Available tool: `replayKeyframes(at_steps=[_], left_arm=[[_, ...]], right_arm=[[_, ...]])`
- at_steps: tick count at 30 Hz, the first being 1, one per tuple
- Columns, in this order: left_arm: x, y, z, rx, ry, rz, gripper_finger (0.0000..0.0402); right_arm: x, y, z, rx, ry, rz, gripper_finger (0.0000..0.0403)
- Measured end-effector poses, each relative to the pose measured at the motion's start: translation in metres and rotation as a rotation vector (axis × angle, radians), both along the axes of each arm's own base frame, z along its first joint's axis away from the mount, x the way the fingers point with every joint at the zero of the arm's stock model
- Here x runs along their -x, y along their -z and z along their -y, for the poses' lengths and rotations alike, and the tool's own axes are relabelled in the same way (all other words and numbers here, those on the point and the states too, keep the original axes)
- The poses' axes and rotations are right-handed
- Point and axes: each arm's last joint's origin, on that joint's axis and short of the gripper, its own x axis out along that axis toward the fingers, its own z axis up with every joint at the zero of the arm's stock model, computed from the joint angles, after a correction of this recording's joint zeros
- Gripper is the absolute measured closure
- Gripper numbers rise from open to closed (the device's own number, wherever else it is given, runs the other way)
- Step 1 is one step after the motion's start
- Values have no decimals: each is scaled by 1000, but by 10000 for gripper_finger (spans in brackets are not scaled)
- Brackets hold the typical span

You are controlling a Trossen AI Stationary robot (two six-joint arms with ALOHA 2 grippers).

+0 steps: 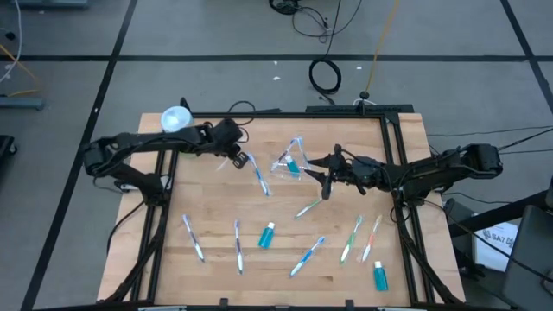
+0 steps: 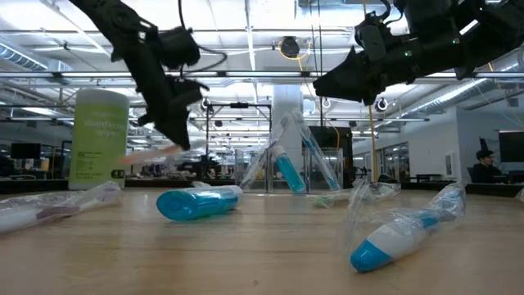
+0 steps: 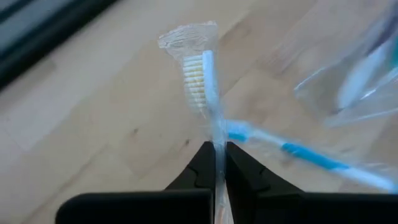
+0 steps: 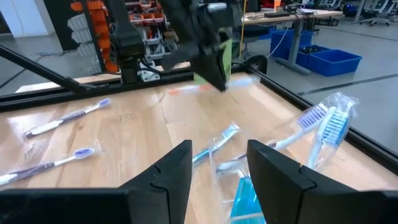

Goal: Pick & Place toothbrushing station
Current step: Put the top left orange toothbrush into the left section of the transparent organizer

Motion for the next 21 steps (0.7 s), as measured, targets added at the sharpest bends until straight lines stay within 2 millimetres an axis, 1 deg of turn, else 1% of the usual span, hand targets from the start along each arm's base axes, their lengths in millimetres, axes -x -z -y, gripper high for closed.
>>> replayKeyframes(at_steps=[3,7,10,15,21], left_arm=[[-1,-15,6,-30,6,91,383],[-11,-32,14,-97,50,247,394],[-21,-42,18,-148,80,368,394],[-32,-58,25,-218,114,534,375],[-42,-75,37,-345,183,687,395]], right_arm=[[0,0,0,0,0,0,254],[0,0,0,0,0,-1,254],[0,0,0,-6,1,-1,252],[0,1,0,-7,1,-8,255],[0,1,0,-8,1,-14,255]])
